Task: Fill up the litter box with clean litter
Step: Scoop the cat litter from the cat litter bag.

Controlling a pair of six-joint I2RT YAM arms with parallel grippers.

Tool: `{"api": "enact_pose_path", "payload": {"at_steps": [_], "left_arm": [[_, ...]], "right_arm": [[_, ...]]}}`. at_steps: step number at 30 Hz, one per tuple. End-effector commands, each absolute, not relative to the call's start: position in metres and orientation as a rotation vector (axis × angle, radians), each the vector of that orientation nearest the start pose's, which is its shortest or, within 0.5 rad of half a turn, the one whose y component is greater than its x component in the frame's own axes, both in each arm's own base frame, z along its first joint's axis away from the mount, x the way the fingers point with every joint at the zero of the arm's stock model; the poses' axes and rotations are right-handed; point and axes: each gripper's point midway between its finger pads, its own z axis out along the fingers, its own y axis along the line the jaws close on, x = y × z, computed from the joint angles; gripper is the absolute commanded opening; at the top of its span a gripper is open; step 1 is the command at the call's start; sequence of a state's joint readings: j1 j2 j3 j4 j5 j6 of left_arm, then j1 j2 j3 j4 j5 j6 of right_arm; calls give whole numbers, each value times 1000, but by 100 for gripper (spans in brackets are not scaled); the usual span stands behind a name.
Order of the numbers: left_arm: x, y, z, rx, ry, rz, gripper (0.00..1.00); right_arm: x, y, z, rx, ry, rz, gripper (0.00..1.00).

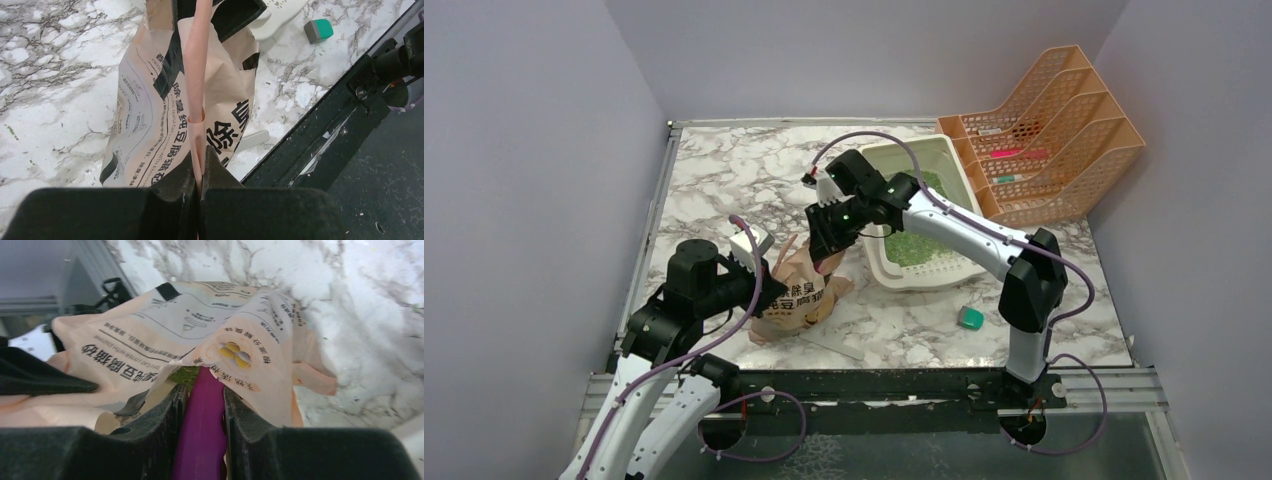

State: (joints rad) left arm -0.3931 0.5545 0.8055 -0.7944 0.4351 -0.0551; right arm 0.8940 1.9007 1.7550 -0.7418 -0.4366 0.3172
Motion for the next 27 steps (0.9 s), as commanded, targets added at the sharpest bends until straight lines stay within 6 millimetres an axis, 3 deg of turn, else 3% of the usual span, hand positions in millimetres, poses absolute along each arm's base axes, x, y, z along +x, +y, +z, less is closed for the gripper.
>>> {"api": "enact_pose_path", "payload": {"at_steps": [1, 6, 11, 21, 27], "left_arm": [[145, -145, 204, 628, 2096, -740, 0], [146, -145, 203, 629, 2101, -740, 0], [146, -145, 203, 630, 2103, -742, 0], [140, -152, 210, 684, 2062, -796, 0], [137, -155, 223, 721, 2013, -816, 0]], "right_arm": [[203, 435, 249, -921, 2315, 1545, 1], [208, 415, 272, -854, 2211, 1808, 1], [217, 391, 278, -762, 2167, 1985, 1], [256, 345, 274, -550, 2196, 1989, 1], [266, 332, 273, -496, 2194, 1985, 1]]}}
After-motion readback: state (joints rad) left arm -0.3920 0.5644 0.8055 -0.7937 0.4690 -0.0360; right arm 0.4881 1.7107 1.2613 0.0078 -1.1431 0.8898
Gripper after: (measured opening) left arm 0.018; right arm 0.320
